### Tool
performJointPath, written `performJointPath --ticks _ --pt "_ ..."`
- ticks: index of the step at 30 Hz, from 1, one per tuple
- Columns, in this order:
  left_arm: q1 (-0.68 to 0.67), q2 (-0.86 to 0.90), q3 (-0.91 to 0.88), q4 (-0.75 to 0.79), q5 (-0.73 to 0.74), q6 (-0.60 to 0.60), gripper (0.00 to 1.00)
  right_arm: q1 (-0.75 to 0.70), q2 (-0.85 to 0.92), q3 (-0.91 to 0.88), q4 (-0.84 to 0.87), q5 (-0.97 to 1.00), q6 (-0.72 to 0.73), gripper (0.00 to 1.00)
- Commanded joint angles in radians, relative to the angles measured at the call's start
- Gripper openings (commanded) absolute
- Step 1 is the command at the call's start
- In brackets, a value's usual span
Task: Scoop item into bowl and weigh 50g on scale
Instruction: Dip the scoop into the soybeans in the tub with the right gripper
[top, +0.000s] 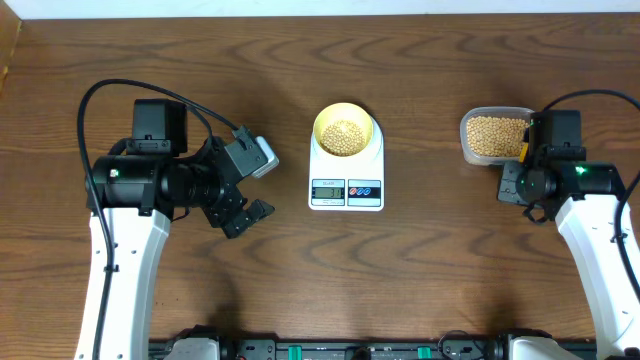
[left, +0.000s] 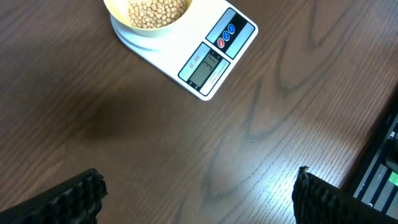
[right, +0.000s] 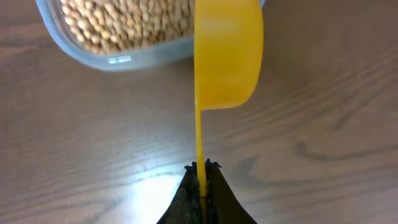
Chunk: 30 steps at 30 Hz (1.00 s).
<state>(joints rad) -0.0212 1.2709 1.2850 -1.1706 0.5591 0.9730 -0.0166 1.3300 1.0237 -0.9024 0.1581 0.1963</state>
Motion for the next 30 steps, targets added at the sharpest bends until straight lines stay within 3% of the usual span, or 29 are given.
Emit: performJointPath --ticks 1,9,21,30 --pt "0.005 0.003 0.005 -0.003 0.008 0.01 0.98 -0.004 -0.017 0.003 0.051 0.031 -0.066 0.01" --pt "0.005 0.003 0.005 -0.003 0.008 0.01 0.98 0.005 0.04 0.003 0.17 0.02 -0.177 0.01" --pt "0.005 0.003 0.006 -0.003 0.008 0.01 0.98 0.005 0.257 0.003 0.237 0.099 -0.175 0.01" --pt "0.005 0.003 0.006 -0.003 0.008 0.01 0.98 0.005 0.274 0.003 0.27 0.089 -0.177 0.01"
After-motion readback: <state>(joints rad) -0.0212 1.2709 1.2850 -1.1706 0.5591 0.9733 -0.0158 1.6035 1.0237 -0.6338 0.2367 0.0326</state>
